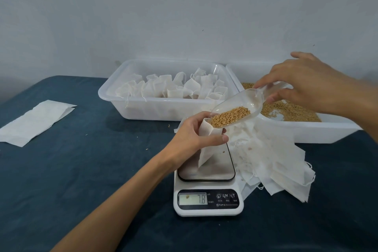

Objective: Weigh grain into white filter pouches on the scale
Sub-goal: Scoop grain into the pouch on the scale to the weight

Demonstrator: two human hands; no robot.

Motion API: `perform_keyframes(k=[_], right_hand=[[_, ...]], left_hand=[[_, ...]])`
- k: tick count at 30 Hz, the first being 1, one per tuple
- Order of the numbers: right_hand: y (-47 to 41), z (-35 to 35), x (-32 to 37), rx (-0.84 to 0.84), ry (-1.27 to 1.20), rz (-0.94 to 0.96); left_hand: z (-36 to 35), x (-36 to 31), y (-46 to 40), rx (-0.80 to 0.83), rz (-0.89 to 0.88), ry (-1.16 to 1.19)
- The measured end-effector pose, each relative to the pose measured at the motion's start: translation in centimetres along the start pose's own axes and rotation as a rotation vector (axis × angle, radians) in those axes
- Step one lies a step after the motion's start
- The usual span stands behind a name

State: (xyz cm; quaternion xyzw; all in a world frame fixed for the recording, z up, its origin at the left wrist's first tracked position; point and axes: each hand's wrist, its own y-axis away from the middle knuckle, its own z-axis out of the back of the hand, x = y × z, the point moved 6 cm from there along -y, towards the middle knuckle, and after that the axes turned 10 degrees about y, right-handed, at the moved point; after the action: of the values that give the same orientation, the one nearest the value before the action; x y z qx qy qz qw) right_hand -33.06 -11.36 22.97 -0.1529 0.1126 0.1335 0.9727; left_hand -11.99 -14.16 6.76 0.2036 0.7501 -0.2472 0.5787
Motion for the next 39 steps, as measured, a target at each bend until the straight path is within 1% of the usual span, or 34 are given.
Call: perform_keyframes(k=[14, 39], right_hand=[[0.1, 0.2, 0.4, 0.000, 0.017, 0.002], [0.0, 1.1, 0.9, -0.018, 0.043, -0.003]], left_hand=[[0.0, -0.2, 0.2, -0.024, -0.016, 0.012], [-0.2, -0.6, 0.4, -0.007, -0.016, 0.049]])
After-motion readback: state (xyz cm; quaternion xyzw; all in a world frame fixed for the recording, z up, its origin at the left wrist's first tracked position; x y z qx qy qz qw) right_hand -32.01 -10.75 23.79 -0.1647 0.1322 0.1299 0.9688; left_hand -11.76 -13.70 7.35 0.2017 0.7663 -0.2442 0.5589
